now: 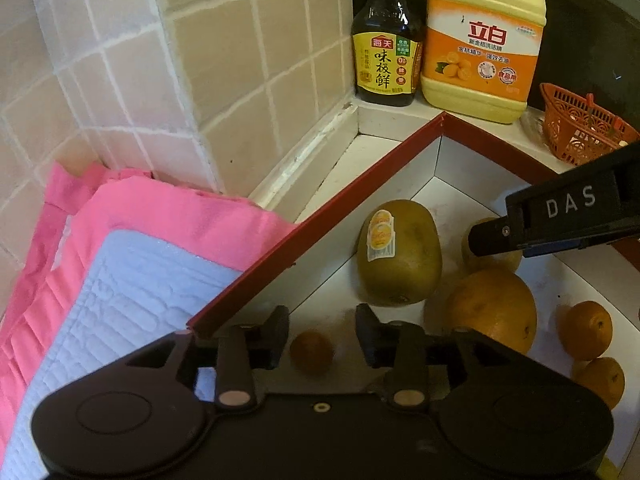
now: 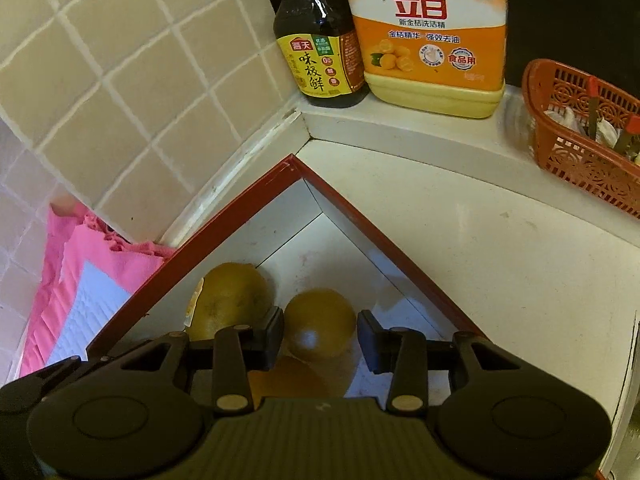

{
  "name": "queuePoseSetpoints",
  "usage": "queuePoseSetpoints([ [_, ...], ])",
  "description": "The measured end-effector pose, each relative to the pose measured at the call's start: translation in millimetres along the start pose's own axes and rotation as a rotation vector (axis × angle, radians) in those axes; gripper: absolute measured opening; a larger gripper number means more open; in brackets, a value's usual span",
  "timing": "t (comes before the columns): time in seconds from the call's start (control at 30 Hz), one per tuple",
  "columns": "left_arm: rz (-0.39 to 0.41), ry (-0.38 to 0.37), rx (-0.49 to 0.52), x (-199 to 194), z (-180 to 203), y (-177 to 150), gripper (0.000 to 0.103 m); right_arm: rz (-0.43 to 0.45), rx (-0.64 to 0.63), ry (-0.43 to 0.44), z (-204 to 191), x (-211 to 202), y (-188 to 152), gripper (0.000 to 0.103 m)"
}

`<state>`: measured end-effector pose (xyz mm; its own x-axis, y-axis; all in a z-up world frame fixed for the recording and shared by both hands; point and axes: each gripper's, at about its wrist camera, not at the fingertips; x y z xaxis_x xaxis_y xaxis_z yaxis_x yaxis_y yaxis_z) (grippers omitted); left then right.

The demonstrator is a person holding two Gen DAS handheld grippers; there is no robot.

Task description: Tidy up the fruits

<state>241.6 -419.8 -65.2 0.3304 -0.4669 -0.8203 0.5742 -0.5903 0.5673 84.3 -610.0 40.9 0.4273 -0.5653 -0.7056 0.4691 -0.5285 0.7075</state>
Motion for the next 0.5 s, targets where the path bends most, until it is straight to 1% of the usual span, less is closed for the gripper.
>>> queuePoseSetpoints([
  [0.03,-0.004,-0.001,0.001,-1,0,0,0.049,-0.003,0.005,-0.001,1,-1,0,0.043],
  [0.1,-0.001,-0.021,-0.002,-5,0,0,0.06,0.0,0.023,0.012,5,-6,-1,0.043],
  [0.13,0.004,-0.033,-0.008,-10,1,0,0.071,0.005,0.037,0.023,9,-12,-1,0.043],
  [0.17,0.012,-0.04,-0.018,-17,1,-1,0.078,0.013,0.054,0.034,13,-19,-1,0.043],
  [0.2,0.023,-0.045,-0.025,-23,1,-2,0.078,0.027,0.073,0.048,20,-28,-2,0.045],
  [0.27,0.06,-0.077,-0.038,-41,0,-5,0.078,0.075,0.121,0.061,36,-53,-5,0.054],
  [0.3,0.075,-0.08,-0.042,-53,-1,-8,0.078,0.103,0.147,0.057,45,-66,-7,0.063],
  [0.33,0.088,-0.08,-0.044,-62,-1,-11,0.078,0.137,0.172,0.051,54,-81,-9,0.07],
  [0.43,0.133,-0.067,-0.044,-95,0,-20,0.078,0.213,0.203,0.025,73,-120,-16,0.072],
  [0.5,0.178,-0.054,-0.041,-122,2,-27,0.078,0.267,0.204,0.012,80,-147,-23,0.074],
])
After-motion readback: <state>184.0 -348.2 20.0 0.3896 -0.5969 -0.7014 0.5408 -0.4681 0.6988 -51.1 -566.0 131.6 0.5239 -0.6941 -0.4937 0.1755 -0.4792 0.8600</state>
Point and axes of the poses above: each gripper's, at about its wrist camera, not at the fingertips, and x roughly the way its jaws point, z to its right, y to its top, and after that the axes turned 9 degrees about -y, right-handed
